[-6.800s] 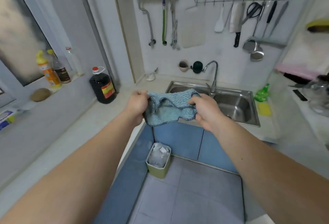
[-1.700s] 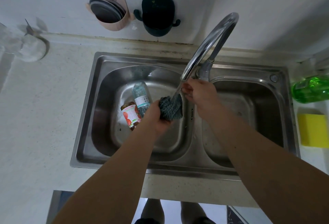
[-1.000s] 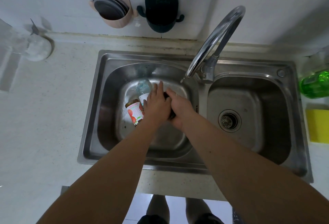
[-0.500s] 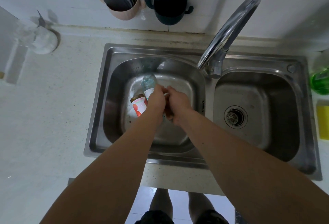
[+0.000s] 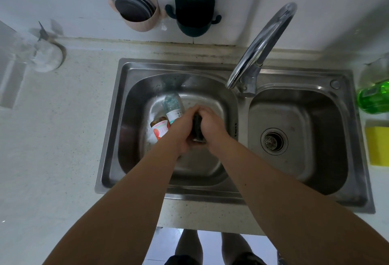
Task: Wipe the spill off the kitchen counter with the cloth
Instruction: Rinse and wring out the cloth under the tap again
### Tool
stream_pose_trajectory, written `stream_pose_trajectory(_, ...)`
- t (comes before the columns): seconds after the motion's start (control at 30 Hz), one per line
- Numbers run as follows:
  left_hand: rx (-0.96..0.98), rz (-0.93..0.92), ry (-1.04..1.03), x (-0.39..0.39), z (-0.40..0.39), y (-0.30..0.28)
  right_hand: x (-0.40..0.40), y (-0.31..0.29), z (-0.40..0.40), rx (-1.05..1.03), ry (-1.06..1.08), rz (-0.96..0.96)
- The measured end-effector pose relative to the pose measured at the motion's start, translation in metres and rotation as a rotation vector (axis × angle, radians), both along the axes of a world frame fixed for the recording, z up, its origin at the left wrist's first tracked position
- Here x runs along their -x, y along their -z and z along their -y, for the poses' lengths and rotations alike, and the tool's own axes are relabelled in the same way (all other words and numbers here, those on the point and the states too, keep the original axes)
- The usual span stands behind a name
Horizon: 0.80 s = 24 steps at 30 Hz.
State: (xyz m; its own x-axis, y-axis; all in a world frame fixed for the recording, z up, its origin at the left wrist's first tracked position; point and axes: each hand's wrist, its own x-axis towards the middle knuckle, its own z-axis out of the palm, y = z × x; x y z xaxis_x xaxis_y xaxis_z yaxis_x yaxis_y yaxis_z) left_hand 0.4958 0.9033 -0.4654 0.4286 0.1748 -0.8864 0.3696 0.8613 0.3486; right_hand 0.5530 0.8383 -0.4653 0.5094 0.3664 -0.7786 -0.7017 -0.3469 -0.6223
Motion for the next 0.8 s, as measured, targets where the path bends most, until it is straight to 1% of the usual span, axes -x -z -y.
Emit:
stream_pose_trajectory(0.07, -0.035, 0.015, 0.032, 0.0, 0.003, 0.001, -0.004, 0.003, 0.01, 0.016, -0.061, 0.169)
stream_pose_trajectory(0.1, -0.064, 0.013, 0.055, -0.001, 0.004, 0.002, -0.008, 0.005, 0.016, 0.041, -0.062, 0.287)
stream_pose_trajectory(0.13, -0.089, 0.006, 0.072, -0.002, 0.003, 0.003, -0.013, 0.003, 0.023, 0.067, -0.026, 0.394)
stream_pose_trajectory(0.17, -0.104, 0.0, 0.077, -0.004, 0.002, 0.004, -0.022, 0.0, 0.028, 0.083, 0.039, 0.456)
stream_pose_trajectory(0.2, -0.119, -0.002, 0.074, -0.006, 0.0, 0.003, -0.033, -0.005, 0.03, 0.08, 0.107, 0.421)
stream_pose_trajectory(0.23, -0.139, 0.004, 0.073, -0.007, -0.002, 0.003, -0.045, -0.011, 0.03, 0.062, 0.156, 0.293)
stream_pose_trajectory(0.3, -0.193, 0.039, 0.088, -0.011, -0.004, 0.001, -0.071, -0.018, 0.026, 0.039, 0.184, 0.012)
stream_pose_trajectory(0.33, -0.224, 0.059, 0.097, -0.012, -0.004, 0.0, -0.083, -0.021, 0.023, 0.036, 0.174, -0.062)
stream_pose_trajectory(0.37, -0.25, 0.076, 0.1, -0.014, -0.004, -0.001, -0.092, -0.02, 0.02, 0.025, 0.166, -0.095)
stream_pose_trajectory(0.47, -0.279, 0.098, 0.109, -0.015, -0.003, -0.004, -0.102, -0.019, 0.012, 0.015, 0.181, -0.123)
stream_pose_trajectory(0.6, -0.264, 0.111, 0.096, -0.018, 0.001, -0.006, -0.098, -0.012, 0.012, 0.041, 0.202, -0.127)
stream_pose_trajectory(0.7, -0.231, 0.093, 0.092, -0.02, 0.004, -0.005, -0.089, -0.008, 0.016, -0.03, 0.205, -0.1)
stream_pose_trajectory(0.77, -0.172, 0.092, 0.066, -0.02, 0.006, -0.004, -0.074, -0.007, 0.021, -0.06, 0.179, -0.023)
stream_pose_trajectory(0.8, -0.143, 0.09, 0.031, -0.02, 0.006, -0.004, -0.063, -0.005, 0.023, -0.046, 0.12, 0.052)
